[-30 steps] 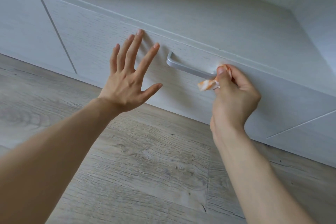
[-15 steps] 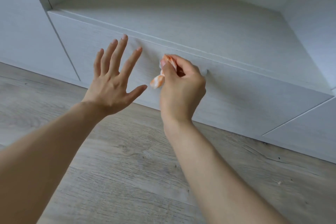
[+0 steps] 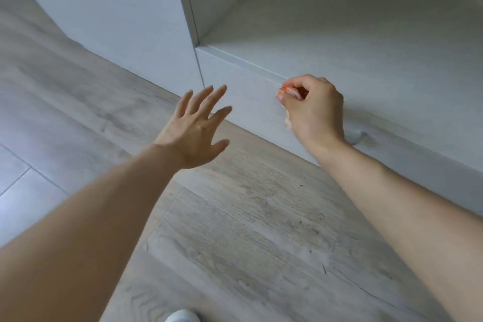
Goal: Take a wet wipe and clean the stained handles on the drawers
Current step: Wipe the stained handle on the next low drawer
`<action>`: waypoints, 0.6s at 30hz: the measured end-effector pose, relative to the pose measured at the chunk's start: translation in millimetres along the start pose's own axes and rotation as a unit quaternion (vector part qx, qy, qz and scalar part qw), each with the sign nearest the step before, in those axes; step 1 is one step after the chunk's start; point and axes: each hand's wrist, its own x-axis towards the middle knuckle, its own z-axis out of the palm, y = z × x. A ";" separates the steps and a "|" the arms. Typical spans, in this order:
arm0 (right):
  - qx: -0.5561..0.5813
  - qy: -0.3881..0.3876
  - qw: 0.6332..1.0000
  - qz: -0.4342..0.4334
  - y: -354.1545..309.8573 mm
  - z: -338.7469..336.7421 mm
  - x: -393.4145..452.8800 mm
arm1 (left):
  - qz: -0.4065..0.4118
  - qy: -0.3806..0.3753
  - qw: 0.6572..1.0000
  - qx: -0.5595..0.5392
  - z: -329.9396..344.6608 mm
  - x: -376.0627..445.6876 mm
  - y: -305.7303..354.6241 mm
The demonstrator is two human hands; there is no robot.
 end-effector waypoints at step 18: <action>-0.071 -0.232 0.965 0.093 -324.9 -13.6 61.9 | -0.111 -0.098 0.988 -0.045 -308.0 -61.0 -182.9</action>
